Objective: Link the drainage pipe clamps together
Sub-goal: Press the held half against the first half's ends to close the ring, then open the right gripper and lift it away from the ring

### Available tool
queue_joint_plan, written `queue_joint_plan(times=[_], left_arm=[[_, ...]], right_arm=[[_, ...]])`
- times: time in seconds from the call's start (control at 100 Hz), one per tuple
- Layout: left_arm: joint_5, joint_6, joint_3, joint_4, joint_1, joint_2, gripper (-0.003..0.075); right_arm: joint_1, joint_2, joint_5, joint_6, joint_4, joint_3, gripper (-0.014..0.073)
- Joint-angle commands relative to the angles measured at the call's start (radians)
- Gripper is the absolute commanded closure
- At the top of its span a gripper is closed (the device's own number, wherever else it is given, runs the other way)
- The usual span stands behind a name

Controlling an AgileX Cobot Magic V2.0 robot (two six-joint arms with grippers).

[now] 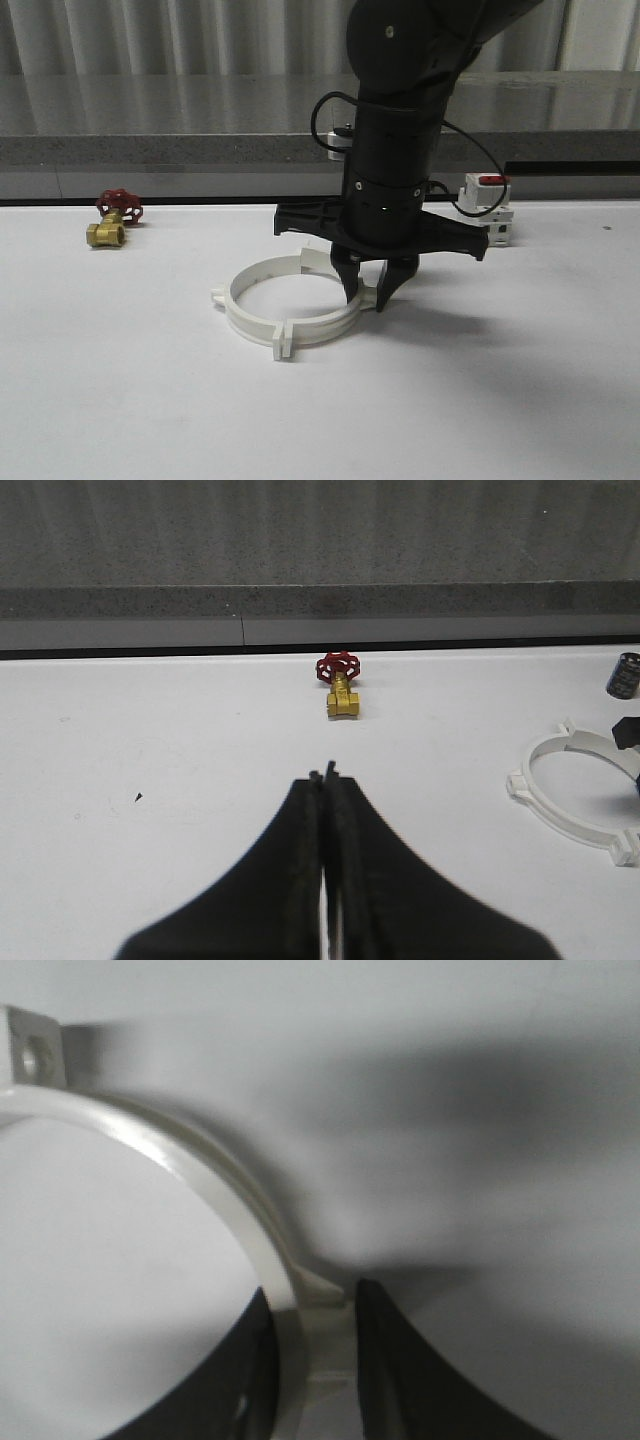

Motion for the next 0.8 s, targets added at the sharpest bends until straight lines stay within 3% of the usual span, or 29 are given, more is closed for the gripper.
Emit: queue_joint_plan(times=[0.0, 0.3, 0.58, 0.79], left_arm=[[-0.075, 0.001, -0.027, -0.016, -0.007, 0.010, 0.0740], [-0.075, 0.001, -0.027, -0.016, -0.007, 0.010, 0.0740], [-0.075, 0.001, -0.027, -0.016, -0.007, 0.010, 0.0740], [-0.075, 0.001, -0.027, -0.016, -0.007, 0.010, 0.0740]], right_arm=[[0.004, -0.053, -0.028, 0.001, -0.001, -0.027, 0.0494], [0.004, -0.053, -0.023, 0.001, 0.016, -0.027, 0.0476], [0.004, -0.053, -0.026, 0.001, 0.017, -0.027, 0.0118], [0.004, -0.053, -0.023, 0.001, 0.016, -0.027, 0.0085]])
